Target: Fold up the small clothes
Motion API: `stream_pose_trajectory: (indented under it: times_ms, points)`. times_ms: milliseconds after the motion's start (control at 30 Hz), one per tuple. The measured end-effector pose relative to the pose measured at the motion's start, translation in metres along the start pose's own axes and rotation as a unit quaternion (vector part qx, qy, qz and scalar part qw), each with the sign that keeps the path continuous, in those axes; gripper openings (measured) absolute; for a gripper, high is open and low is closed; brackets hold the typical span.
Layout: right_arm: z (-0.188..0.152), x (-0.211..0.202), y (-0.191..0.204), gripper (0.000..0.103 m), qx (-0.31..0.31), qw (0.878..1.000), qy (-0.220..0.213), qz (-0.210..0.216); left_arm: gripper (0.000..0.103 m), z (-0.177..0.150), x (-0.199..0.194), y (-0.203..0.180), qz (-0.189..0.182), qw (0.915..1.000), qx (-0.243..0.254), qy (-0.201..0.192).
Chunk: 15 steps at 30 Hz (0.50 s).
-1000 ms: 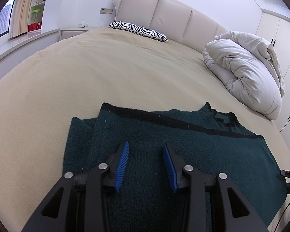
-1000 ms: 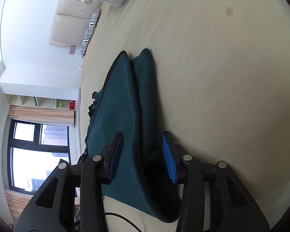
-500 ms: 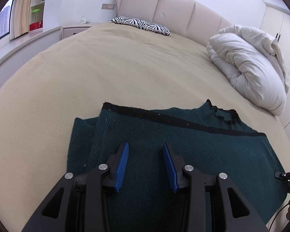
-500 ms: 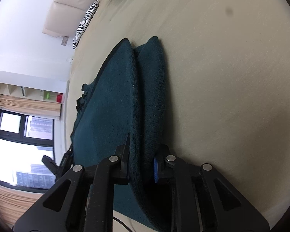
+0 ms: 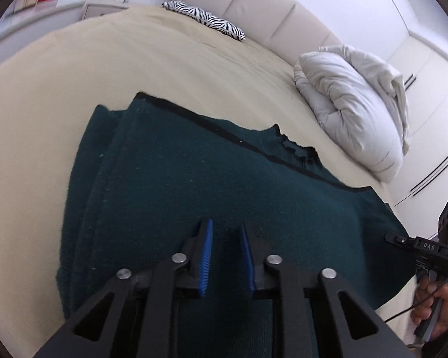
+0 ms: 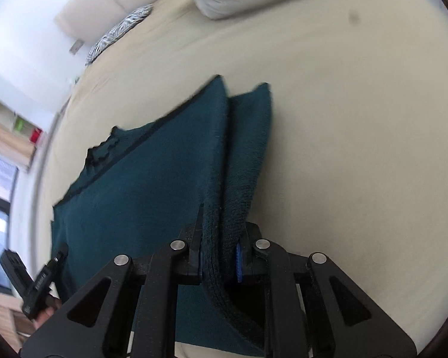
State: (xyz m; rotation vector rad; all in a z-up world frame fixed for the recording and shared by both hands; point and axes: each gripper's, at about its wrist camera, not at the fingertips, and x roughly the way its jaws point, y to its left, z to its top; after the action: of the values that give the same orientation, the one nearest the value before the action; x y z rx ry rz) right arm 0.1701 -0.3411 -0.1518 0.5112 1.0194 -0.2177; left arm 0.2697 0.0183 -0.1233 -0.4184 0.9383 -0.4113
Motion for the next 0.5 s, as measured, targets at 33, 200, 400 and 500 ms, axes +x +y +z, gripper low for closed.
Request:
stream_pose_trajectory:
  times_ms: [33,200,400,500]
  points:
    - [0.000,-0.006,0.029,0.013,-0.039,0.999,-0.007,-0.016,0.020,0.001,-0.003,0.004,-0.010,0.9999,-0.011,-0.001]
    - [-0.042,-0.014,0.186,0.013,-0.256,0.966,-0.027,-0.016,0.033,-0.002,-0.028,0.024,-0.046,0.9970,-0.057,-0.026]
    - [-0.113,0.047,0.274,0.013,-0.367,0.929,0.040,0.008,0.054,0.003,-0.044,0.043,-0.083,0.9905,-0.105,-0.033]
    - [-0.121,0.047,0.278,0.013,-0.381,0.924,0.020,-0.007,0.056,0.010,-0.038,0.034,-0.102,0.9883,-0.111,-0.021]
